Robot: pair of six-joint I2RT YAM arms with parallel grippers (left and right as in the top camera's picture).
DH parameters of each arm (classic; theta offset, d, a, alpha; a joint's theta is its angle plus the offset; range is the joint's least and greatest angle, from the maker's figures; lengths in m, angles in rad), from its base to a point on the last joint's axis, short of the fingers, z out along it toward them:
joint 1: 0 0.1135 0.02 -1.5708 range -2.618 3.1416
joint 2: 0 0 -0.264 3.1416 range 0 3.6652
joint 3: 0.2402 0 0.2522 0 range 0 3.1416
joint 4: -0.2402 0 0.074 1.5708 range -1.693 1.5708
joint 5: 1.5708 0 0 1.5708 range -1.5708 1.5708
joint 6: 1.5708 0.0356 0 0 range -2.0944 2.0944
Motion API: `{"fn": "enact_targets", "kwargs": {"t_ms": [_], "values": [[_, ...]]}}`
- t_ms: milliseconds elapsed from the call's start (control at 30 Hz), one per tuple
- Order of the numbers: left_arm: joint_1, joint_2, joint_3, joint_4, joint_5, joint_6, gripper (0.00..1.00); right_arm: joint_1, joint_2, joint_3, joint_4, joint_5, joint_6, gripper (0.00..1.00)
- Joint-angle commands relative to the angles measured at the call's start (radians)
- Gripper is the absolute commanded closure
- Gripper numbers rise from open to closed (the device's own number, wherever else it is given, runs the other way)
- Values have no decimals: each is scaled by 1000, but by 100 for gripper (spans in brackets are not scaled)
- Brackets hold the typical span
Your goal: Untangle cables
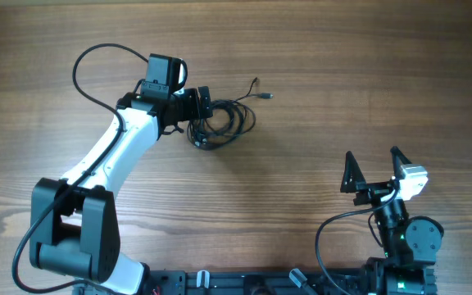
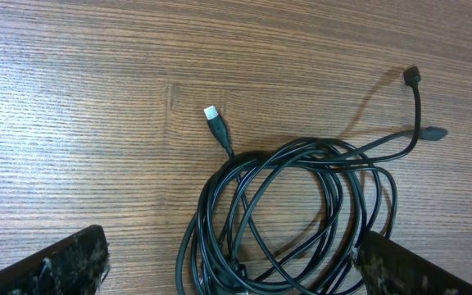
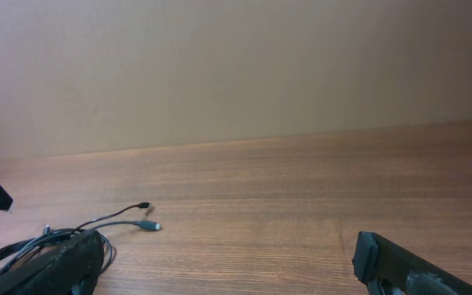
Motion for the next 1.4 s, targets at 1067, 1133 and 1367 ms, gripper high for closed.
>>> {"fn": "enact_targets", "kwargs": {"t_ms": [1067, 1133, 1367], "values": [[8, -9, 8, 53, 31, -2, 3, -2, 0, -1, 5, -13, -11, 0], [7, -9, 8, 56, 31, -2, 69, -2, 0, -1, 5, -13, -11, 1], [3, -9, 7, 0, 31, -2, 74, -2, -1, -1, 5, -13, -10, 0]]}}
